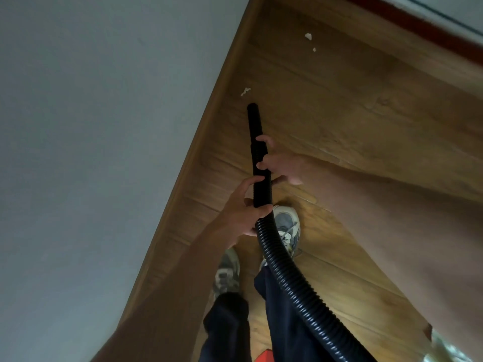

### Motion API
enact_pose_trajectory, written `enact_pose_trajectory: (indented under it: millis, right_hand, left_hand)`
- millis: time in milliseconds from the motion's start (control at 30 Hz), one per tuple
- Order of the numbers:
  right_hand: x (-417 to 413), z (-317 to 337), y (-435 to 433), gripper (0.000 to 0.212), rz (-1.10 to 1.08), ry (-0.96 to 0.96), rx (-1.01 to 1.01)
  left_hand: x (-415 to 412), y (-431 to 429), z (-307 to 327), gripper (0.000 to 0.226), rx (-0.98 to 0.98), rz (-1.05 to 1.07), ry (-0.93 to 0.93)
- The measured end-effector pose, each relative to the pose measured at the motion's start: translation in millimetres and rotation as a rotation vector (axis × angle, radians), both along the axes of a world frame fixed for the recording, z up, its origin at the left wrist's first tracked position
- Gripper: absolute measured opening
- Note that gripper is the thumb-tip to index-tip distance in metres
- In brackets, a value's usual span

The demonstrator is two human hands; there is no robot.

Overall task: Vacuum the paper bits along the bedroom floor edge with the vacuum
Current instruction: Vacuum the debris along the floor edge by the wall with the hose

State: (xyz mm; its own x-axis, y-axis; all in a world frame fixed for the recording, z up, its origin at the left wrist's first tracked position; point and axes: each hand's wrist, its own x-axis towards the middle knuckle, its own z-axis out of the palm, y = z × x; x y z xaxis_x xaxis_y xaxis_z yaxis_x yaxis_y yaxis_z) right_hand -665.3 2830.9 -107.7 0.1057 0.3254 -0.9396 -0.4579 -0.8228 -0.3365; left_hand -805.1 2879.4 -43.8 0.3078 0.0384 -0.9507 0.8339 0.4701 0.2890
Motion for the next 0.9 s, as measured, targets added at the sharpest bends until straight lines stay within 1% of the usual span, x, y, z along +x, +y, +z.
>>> enact_pose_trajectory:
  millis: [233,667,900]
  right_hand:
    - [13,5,13,0.073,0.000,0.013,0.007]
    - [17,-10,23,0.075,-0.019,-0.036,0.015]
    - [26,-13,23,0.072,-0.054,-0.053,0.025]
  left_hand:
    - [15,9,3,0.062,-0.005,0.036,-0.025]
    - [23,16,-10,0.063,-0.014,0.053,-0.031]
    - [31,24,-13,0.065,-0.023,0.004,-0.058]
